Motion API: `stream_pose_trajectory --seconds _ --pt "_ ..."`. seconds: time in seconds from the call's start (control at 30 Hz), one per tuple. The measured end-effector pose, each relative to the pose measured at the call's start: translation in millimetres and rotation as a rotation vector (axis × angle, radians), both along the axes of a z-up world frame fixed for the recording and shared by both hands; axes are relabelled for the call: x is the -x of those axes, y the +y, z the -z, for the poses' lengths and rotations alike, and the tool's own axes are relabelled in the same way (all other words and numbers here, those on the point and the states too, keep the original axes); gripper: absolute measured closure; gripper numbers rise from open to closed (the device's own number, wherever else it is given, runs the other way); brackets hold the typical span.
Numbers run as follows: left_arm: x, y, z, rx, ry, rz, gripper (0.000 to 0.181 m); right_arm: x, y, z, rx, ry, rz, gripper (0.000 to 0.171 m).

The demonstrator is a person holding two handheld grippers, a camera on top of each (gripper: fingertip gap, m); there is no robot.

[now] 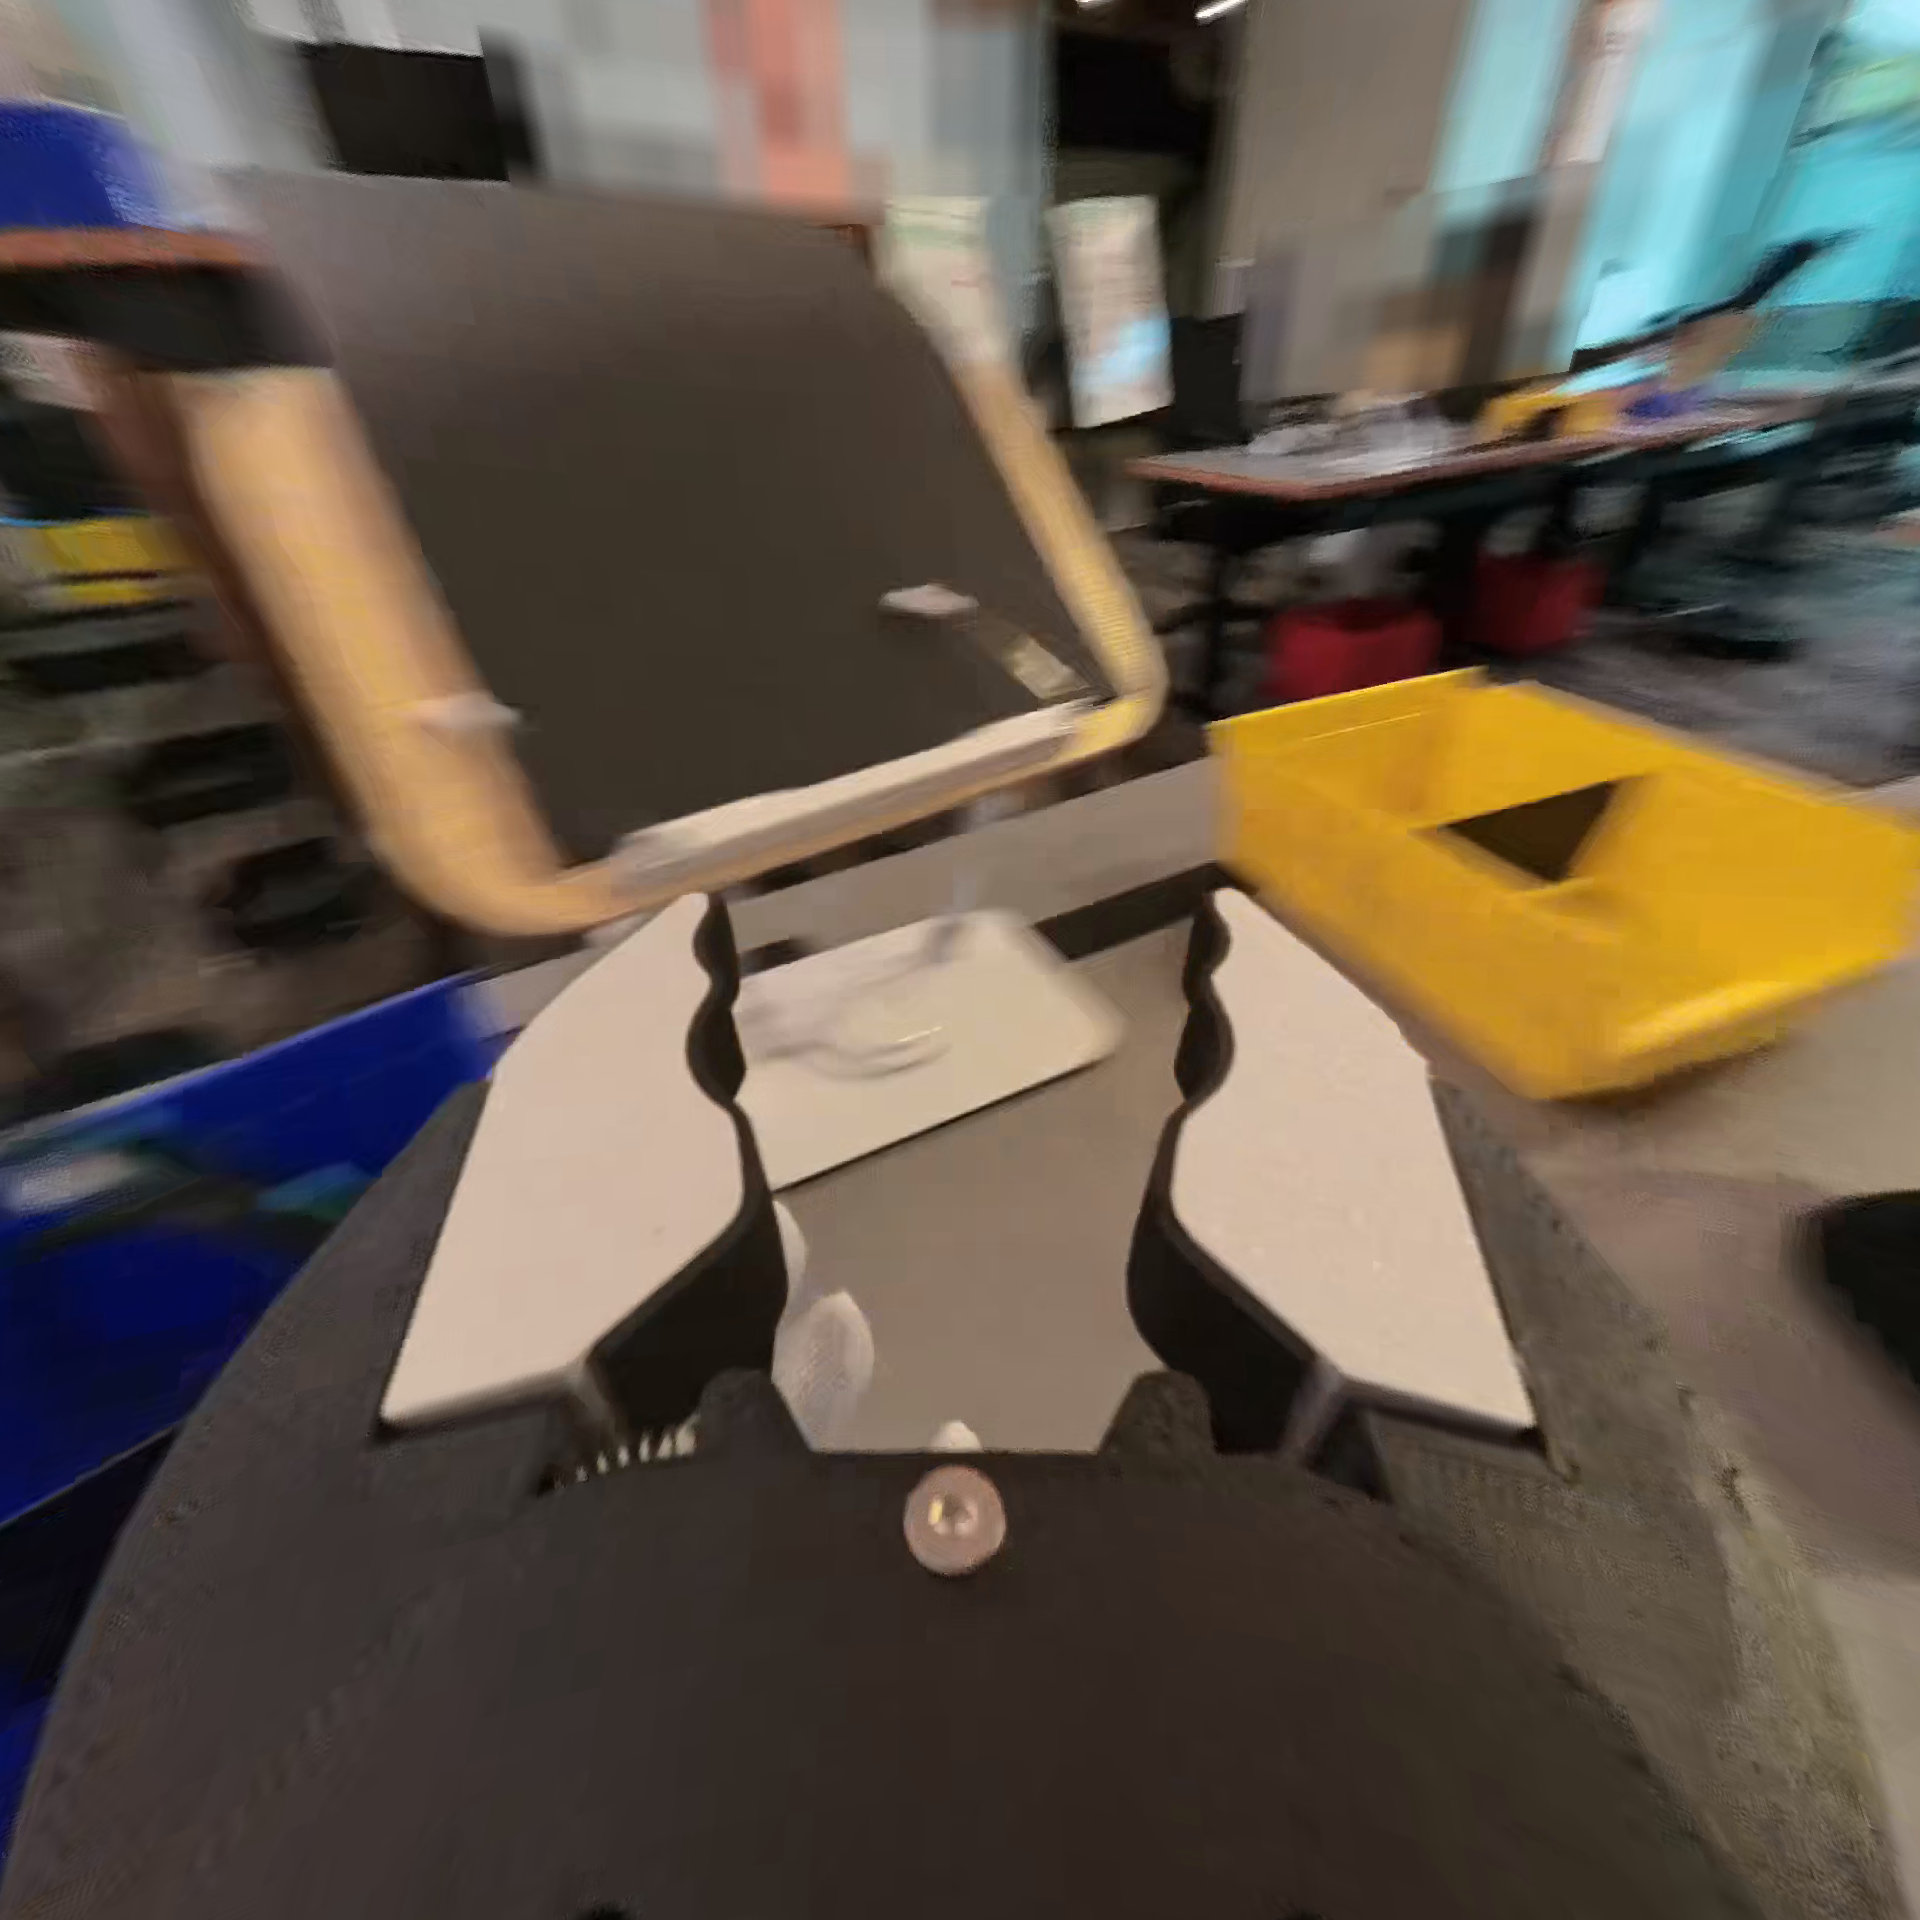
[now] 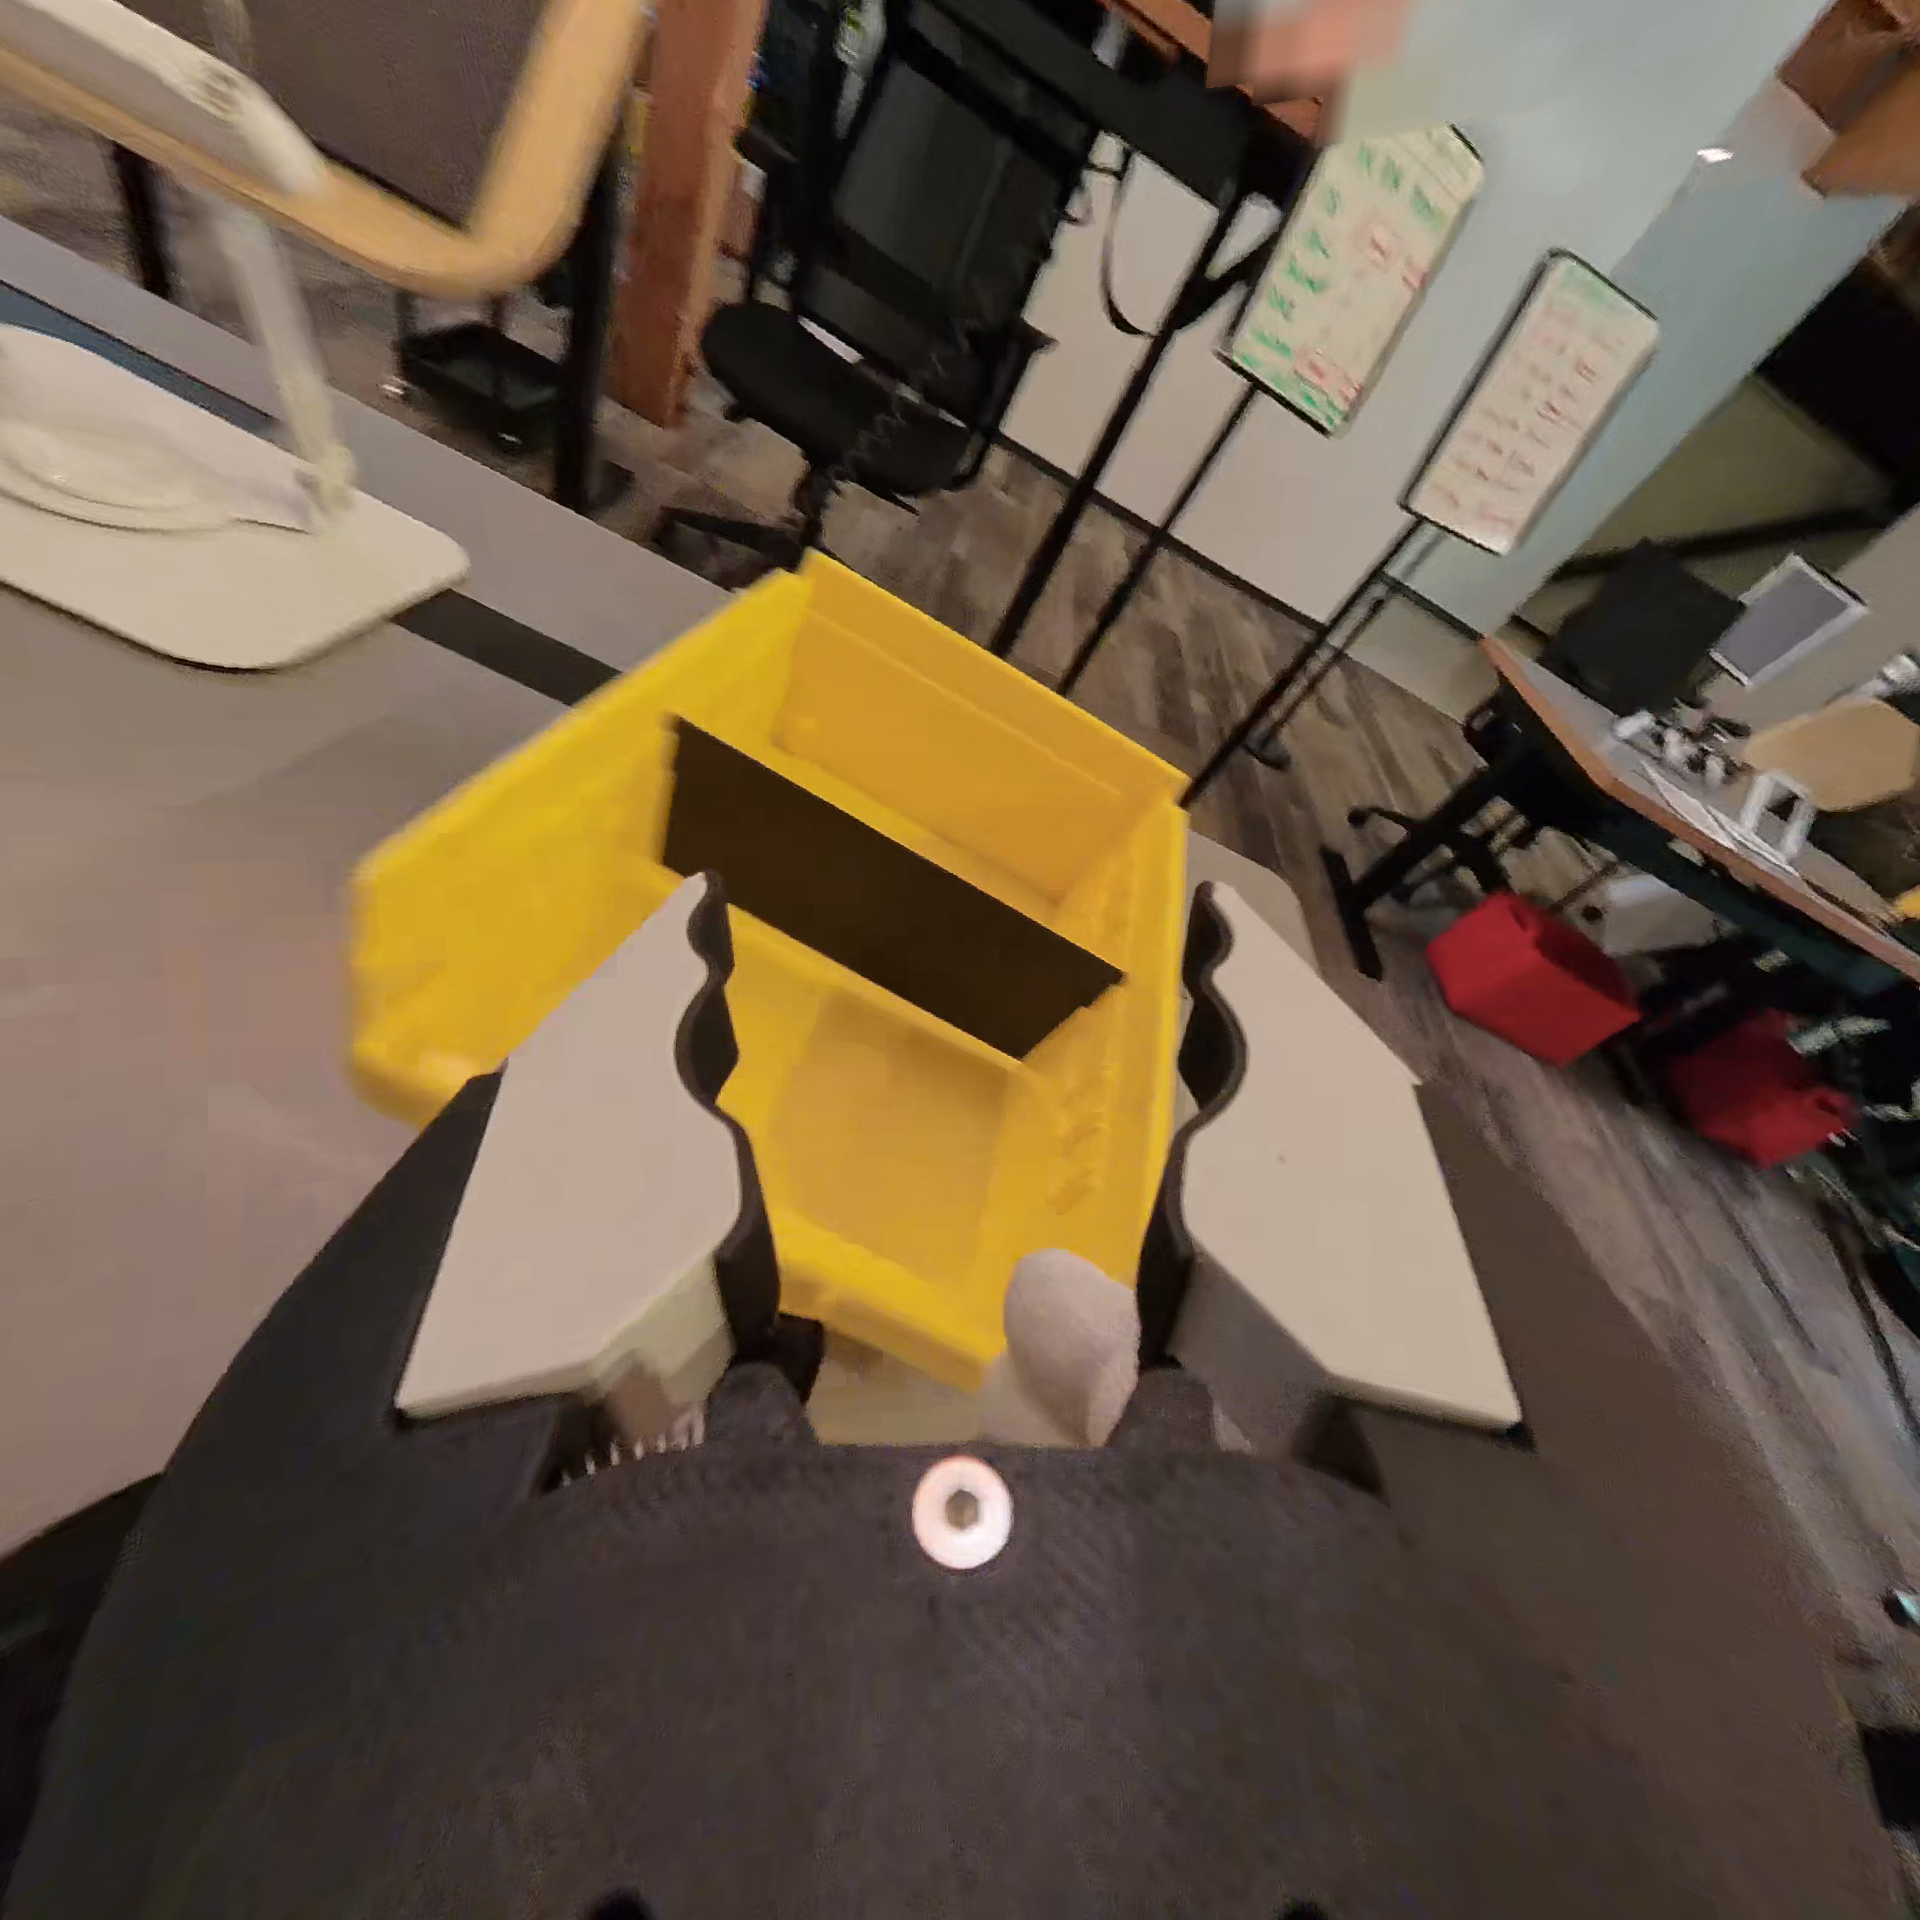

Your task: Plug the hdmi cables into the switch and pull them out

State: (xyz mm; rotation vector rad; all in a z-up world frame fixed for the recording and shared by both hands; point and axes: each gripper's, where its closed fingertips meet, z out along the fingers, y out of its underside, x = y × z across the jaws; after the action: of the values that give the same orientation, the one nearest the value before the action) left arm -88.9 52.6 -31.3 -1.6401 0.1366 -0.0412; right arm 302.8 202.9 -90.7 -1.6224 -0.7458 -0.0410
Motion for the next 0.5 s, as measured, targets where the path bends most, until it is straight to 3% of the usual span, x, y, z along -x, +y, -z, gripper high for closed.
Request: stream_pose_trajectory --seconds 0.1,0.17,0.33,0.5 --pt "137.4 -56.0 32.2 0.085 0.272 -0.372 0.092 46.8 -43.2 -2.5 0.043 0.034 -0.133 0.097" --pt "201.7 -87.9 70.3 0.221 0.368 -0.523 0.085 80.5 -70.1 1.8 0.092 0.078 -0.227 0.102" --pt "273.8 -112.2 137.1 0.386 0.385 -0.644 0.091 152.4 -125.1 16.6 0.192 0.147 -0.386 0.104" --pt "293.2 -99.7 161.3 0.382 0.162 -0.575 0.162 197.7 -171.8 38.1 0.271 0.151 -0.451 0.11"
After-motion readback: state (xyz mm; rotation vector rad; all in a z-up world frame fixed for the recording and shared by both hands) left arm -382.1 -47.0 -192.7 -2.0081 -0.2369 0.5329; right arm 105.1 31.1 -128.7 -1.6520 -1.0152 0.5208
